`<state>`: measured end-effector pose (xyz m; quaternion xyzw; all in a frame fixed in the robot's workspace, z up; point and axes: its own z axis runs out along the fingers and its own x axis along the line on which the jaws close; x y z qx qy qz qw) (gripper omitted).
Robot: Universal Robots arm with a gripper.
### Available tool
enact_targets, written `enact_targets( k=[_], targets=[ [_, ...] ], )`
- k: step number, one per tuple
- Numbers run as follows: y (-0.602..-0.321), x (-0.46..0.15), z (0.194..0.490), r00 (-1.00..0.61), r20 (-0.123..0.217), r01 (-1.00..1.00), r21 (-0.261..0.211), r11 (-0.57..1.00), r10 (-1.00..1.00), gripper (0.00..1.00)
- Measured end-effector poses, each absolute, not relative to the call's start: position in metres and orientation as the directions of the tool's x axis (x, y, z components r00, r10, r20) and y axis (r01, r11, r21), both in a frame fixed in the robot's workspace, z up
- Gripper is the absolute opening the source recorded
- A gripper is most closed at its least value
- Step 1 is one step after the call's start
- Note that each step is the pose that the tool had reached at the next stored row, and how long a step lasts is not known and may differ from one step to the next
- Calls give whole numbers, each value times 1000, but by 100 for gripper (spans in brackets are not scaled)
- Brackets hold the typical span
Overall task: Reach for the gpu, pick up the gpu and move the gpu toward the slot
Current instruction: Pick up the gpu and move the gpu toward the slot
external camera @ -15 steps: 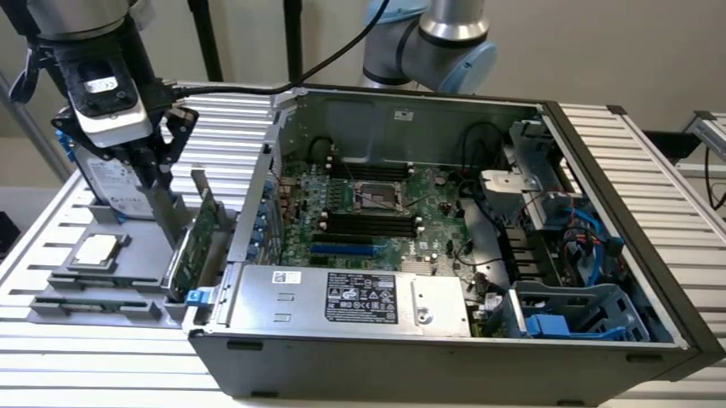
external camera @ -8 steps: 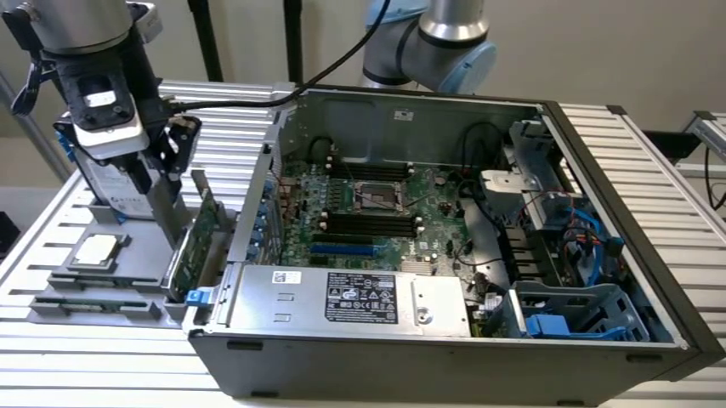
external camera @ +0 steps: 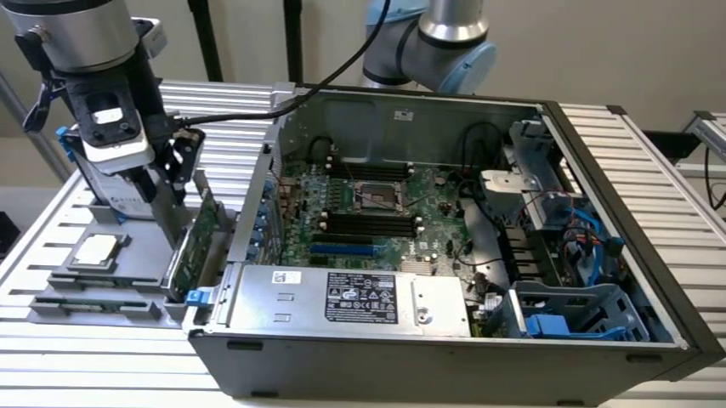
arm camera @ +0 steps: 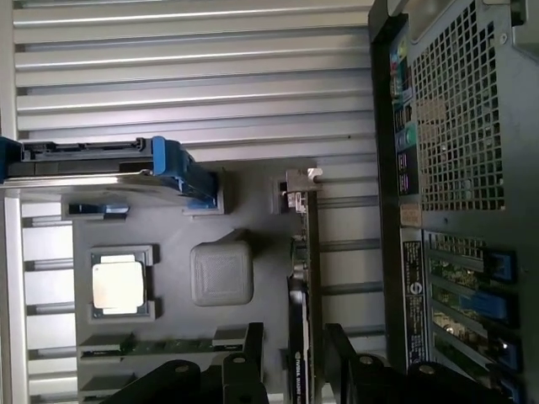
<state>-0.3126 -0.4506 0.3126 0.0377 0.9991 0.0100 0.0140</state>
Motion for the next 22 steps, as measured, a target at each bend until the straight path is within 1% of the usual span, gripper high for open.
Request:
enact_targets(
  k=[14,22],
  targets=[
    [-453,-312,289,-996,-51,75,21,997,76,42],
    [-453,-313,278,-996,-57,75,1,997,75,42]
  ],
)
